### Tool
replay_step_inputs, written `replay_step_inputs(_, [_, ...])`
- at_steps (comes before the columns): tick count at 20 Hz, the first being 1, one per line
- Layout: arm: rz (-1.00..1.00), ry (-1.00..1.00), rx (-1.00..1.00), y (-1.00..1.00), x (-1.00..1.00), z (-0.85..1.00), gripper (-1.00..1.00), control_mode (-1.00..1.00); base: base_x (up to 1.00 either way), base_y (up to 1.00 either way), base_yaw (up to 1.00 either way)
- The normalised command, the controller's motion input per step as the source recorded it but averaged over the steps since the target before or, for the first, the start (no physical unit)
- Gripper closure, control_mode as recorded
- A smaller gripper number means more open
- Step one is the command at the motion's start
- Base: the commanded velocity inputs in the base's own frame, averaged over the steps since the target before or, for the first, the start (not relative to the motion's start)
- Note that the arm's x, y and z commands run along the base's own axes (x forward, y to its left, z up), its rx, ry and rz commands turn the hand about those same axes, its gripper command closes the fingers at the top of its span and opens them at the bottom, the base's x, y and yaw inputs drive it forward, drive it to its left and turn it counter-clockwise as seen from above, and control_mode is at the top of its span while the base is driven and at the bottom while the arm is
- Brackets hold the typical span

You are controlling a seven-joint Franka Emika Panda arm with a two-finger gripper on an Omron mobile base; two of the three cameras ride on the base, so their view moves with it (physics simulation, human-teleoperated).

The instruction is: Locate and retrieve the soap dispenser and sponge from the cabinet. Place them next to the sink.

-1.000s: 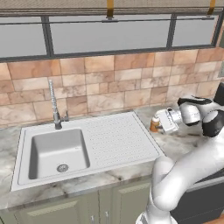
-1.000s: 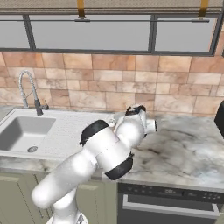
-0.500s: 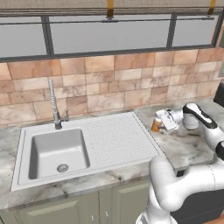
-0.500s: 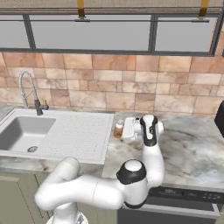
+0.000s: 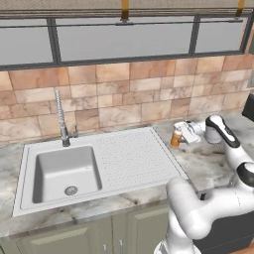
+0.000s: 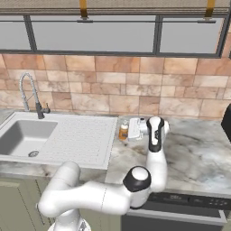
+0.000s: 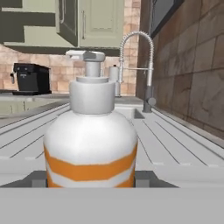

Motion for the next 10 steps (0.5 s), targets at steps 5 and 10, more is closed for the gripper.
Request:
replay_step_inputs(5, [0.02,-0.07,-0.05,0.0,0.07,-0.25,1.0,-1.0,0.0,0.0,0.0])
replay_step_inputs(10, [0.0,-0.08,-0.13,0.0,0.01,-0.37,1.0,-1.0,0.0,0.0,0.0])
